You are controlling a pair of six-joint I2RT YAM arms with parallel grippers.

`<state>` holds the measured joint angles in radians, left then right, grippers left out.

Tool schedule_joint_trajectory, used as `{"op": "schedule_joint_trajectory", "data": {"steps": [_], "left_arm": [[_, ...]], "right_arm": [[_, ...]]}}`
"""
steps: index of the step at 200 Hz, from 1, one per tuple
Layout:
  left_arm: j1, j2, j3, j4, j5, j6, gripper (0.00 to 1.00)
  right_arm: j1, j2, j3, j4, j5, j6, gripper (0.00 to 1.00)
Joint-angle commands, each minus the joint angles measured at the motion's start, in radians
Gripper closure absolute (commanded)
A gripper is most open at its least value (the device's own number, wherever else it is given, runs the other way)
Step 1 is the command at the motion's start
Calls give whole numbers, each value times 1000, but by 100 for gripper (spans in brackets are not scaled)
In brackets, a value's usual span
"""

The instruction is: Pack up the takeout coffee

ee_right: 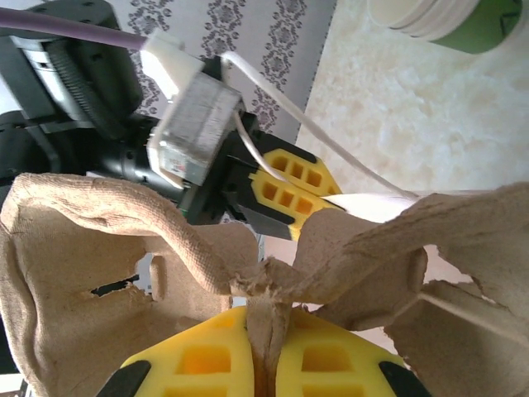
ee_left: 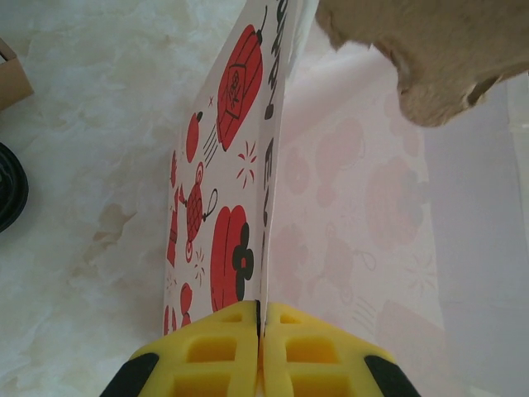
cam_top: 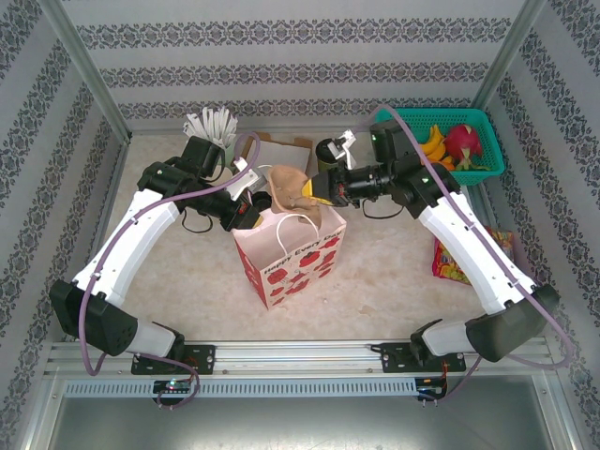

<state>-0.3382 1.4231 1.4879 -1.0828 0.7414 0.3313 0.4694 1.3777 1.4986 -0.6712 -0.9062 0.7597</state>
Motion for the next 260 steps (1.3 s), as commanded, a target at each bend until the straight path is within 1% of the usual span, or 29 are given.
{"op": "schedule_joint_trajectory", "data": {"steps": [1,33,53,75,122,165,195,214,223,237,247,255,260], "left_arm": [[7,7,1,28,33,-11,100],[7,5,3,33,33,-11,100],[8,4,3,41,54,-17,100],[8,11,14,34,70,-18,100],[13,13,6,63,89,-41,100],[20,5,0,78,102,-56,100],[20,18,10,95,136,-88,97],[20,32,30,86,128,-107,92],[19,35,47,78,134,-119,87],[19,23,76,62,180,-118,79],[19,-3,78,69,202,-121,71],[19,-38,67,85,208,-123,60],[20,-61,54,98,200,-124,55]], "right_arm": [[15,0,-22,-25,6,-18,100],[31,9,-37,-96,89,-64,100],[53,11,-29,-155,199,-117,100],[67,16,-32,-176,250,-143,100],[121,49,-11,-265,417,-226,100],[151,81,19,-326,500,-281,100],[188,106,55,-351,595,-279,100],[202,106,62,-332,656,-235,100],[209,114,70,-333,671,-221,100],[217,122,75,-328,672,-192,100],[218,123,74,-320,676,-163,100],[219,121,69,-310,672,-141,100],[218,122,67,-305,672,-130,100]]}}
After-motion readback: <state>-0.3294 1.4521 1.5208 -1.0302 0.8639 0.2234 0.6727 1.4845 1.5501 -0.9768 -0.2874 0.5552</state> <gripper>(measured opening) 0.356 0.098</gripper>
